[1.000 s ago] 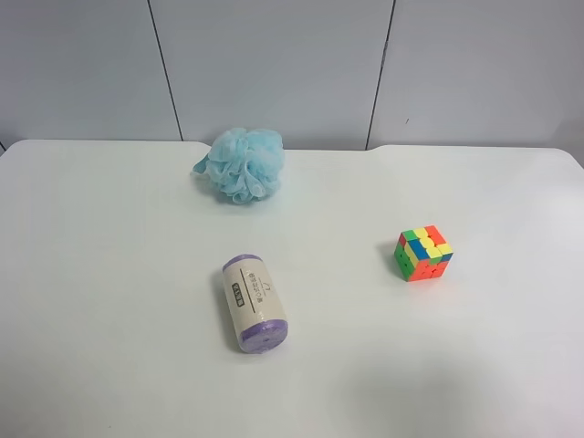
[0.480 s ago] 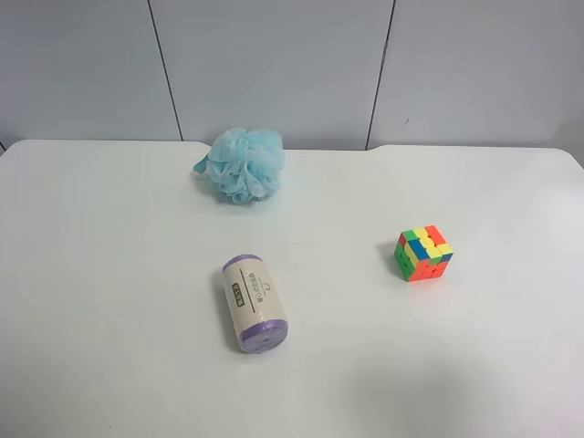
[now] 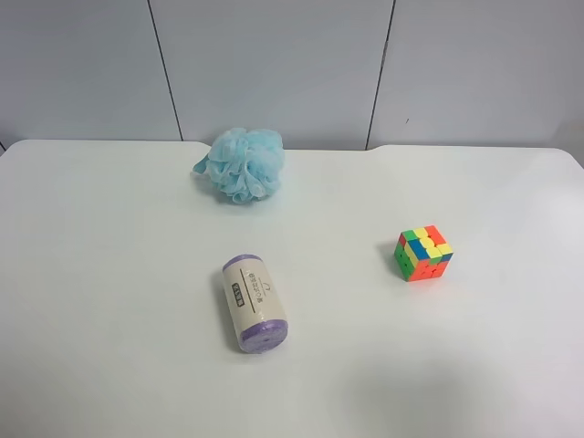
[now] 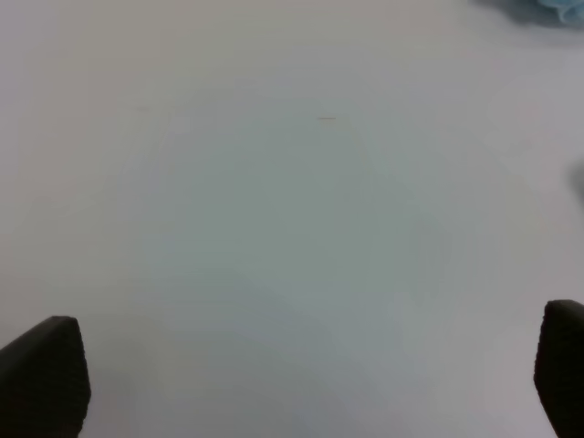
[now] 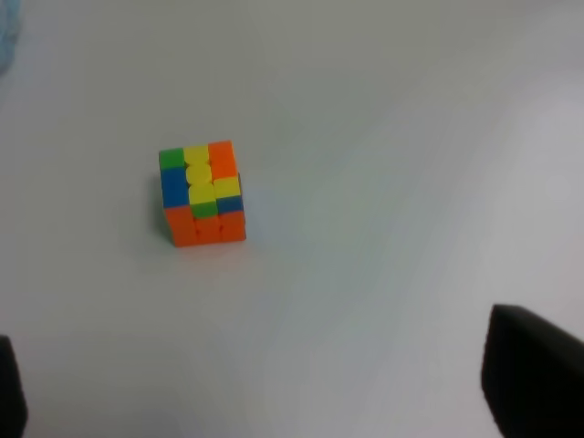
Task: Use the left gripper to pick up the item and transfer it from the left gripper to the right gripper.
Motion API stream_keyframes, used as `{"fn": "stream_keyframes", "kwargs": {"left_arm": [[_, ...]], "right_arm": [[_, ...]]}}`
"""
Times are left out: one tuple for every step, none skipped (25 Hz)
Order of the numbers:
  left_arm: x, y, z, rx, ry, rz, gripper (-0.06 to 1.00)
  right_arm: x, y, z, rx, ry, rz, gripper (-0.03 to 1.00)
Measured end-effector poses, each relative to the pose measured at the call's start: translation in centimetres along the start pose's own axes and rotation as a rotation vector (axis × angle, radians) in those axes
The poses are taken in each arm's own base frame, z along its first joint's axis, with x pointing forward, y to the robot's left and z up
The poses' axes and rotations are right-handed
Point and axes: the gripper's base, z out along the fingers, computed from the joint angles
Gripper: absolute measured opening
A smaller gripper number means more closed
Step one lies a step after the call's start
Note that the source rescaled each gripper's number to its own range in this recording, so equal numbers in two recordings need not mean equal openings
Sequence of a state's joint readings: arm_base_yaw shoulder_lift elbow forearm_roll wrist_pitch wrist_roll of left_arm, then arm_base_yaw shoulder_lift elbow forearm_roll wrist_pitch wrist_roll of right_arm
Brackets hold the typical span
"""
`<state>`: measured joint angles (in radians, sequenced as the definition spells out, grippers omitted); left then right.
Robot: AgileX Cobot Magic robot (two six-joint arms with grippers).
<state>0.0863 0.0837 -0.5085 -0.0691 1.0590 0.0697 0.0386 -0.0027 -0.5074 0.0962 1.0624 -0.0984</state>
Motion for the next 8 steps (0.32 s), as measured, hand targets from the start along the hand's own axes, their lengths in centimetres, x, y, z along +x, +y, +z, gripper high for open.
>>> {"fn": "stream_keyframes", "kwargs": {"left_arm": [[0.00, 0.00, 0.00, 0.000, 0.000, 0.000, 0.99], [0.00, 0.00, 0.00, 0.000, 0.000, 0.000, 0.99], [0.00, 0.00, 0.00, 0.000, 0.000, 0.000, 0.99], [0.00, 0.00, 0.00, 0.000, 0.000, 0.000, 0.99], [0.00, 0.00, 0.00, 0.000, 0.000, 0.000, 0.99], [0.00, 0.00, 0.00, 0.000, 0.000, 0.000, 0.99], [0.00, 0.00, 0.00, 0.000, 0.000, 0.000, 0.99], [0.00, 0.00, 0.00, 0.000, 0.000, 0.000, 0.99]], "right_arm": [[0.00, 0.00, 0.00, 0.000, 0.000, 0.000, 1.00], [0.00, 0.00, 0.00, 0.000, 0.000, 0.000, 1.00], [0.00, 0.00, 0.00, 0.000, 0.000, 0.000, 1.00], [0.00, 0.00, 0.00, 0.000, 0.000, 0.000, 1.00], [0.00, 0.00, 0.00, 0.000, 0.000, 0.000, 1.00], [0.00, 0.00, 0.00, 0.000, 0.000, 0.000, 1.00], [0.00, 0.00, 0.00, 0.000, 0.000, 0.000, 1.00], [0.00, 0.00, 0.00, 0.000, 0.000, 0.000, 1.00]]}}
